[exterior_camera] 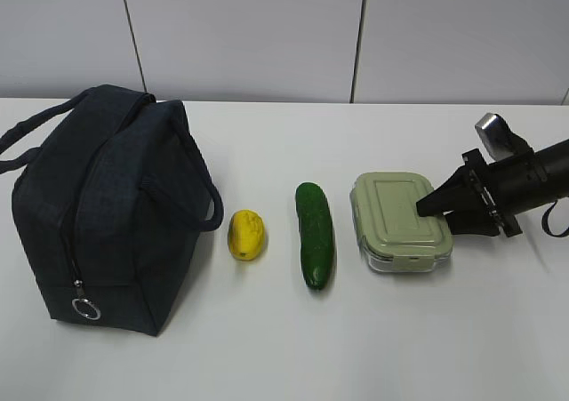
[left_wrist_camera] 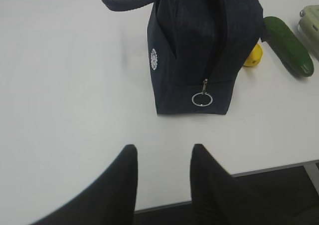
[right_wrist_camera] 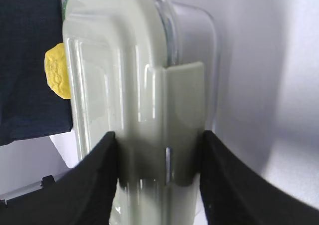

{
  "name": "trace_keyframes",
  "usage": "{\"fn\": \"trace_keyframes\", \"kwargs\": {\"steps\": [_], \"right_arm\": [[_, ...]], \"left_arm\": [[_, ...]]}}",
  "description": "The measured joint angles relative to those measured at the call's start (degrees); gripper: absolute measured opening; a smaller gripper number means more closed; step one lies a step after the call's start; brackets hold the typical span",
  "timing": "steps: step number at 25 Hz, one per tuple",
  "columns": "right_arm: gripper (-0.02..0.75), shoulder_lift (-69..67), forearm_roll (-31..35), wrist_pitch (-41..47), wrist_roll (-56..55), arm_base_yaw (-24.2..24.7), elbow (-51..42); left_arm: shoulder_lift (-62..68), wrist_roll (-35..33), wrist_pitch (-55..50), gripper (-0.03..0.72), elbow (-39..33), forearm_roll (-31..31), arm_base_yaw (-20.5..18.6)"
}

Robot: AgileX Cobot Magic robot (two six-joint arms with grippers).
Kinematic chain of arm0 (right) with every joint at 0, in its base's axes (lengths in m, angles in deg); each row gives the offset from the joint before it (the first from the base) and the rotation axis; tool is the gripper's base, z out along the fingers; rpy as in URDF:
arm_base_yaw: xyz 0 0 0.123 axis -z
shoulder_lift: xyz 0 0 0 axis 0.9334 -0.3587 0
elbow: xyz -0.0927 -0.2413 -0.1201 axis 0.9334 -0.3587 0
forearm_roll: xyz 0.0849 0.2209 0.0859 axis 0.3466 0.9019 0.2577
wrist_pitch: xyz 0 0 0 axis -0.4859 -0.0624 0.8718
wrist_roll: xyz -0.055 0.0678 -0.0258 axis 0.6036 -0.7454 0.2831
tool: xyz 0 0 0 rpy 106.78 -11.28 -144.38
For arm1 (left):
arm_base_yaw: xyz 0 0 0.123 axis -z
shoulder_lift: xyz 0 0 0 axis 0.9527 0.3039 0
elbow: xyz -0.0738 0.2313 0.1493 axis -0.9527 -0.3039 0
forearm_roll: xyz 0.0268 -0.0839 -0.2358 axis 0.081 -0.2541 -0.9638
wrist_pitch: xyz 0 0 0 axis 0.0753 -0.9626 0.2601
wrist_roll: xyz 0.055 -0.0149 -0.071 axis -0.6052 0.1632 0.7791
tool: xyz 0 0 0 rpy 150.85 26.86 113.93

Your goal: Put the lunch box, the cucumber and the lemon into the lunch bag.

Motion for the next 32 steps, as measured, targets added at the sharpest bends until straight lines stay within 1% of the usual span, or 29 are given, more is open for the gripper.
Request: {"fn": "trace_keyframes", "kwargs": {"steps": [32], "right_arm": [[0.358,0.0,0.0,-0.2,0.6,0.0,0.0]], "left_arm": [[0.0,0.0,0.0,0.239,0.0,0.0,0.0]]}}
